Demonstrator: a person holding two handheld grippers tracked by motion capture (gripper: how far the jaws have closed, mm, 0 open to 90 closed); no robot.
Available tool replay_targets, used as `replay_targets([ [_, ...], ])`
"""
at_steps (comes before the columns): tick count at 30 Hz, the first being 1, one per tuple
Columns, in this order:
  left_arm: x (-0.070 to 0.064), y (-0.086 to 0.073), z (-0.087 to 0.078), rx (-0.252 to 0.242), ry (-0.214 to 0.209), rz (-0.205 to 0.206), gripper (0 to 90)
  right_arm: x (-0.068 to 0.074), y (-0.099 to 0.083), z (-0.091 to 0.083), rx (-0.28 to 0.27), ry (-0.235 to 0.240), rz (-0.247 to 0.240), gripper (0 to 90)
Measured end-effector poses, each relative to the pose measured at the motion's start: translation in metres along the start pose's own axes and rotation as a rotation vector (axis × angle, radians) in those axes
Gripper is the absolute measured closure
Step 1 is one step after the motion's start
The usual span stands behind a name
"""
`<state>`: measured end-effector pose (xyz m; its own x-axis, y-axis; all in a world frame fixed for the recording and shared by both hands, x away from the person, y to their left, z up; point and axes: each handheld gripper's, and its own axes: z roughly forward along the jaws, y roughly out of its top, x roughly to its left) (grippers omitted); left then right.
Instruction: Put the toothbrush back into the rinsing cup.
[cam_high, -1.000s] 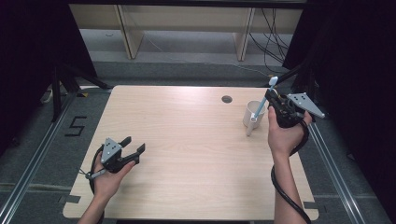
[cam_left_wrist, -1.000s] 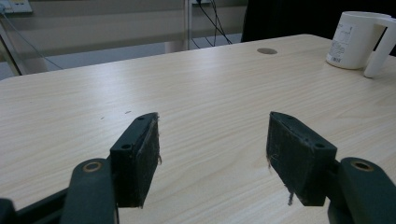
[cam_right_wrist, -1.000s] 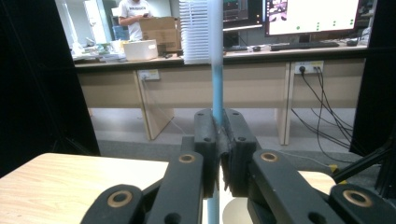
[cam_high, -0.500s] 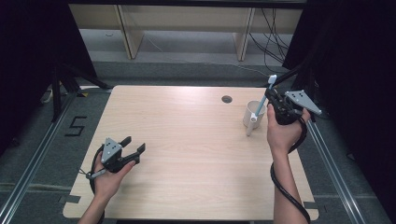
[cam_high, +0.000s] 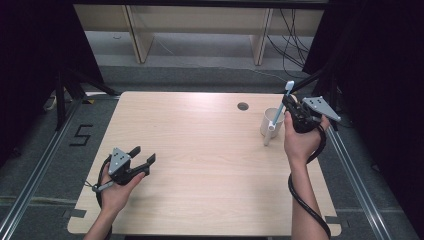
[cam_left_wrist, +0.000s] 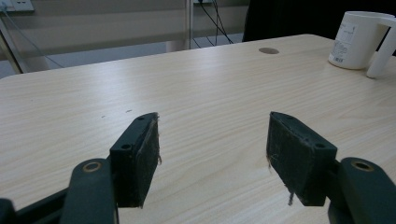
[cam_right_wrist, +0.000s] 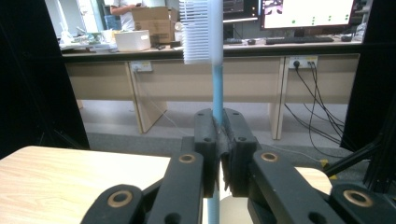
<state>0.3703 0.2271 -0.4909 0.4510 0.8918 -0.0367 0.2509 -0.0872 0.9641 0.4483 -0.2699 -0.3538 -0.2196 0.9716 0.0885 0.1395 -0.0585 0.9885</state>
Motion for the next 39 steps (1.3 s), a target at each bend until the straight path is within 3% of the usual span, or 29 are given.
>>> replay_targets([
  [14, 0.000, -0.001, 0.002, -0.015, -0.007, -0.006, 34.1, -0.002, -0.007, 0.005, 0.012, -0.005, -0.003, 86.0],
  [16, 0.000, -0.001, 0.000, 0.002, 0.001, -0.005, 34.1, -0.003, -0.008, 0.006, 0.014, -0.006, -0.006, 86.0],
  [26, 0.001, -0.001, 0.001, -0.015, -0.006, -0.006, 34.0, -0.003, -0.011, 0.008, 0.033, -0.010, -0.006, 86.0],
  [39, 0.001, -0.001, 0.000, 0.001, 0.001, -0.007, 33.9, -0.004, -0.017, 0.010, 0.044, -0.016, 0.002, 86.0],
])
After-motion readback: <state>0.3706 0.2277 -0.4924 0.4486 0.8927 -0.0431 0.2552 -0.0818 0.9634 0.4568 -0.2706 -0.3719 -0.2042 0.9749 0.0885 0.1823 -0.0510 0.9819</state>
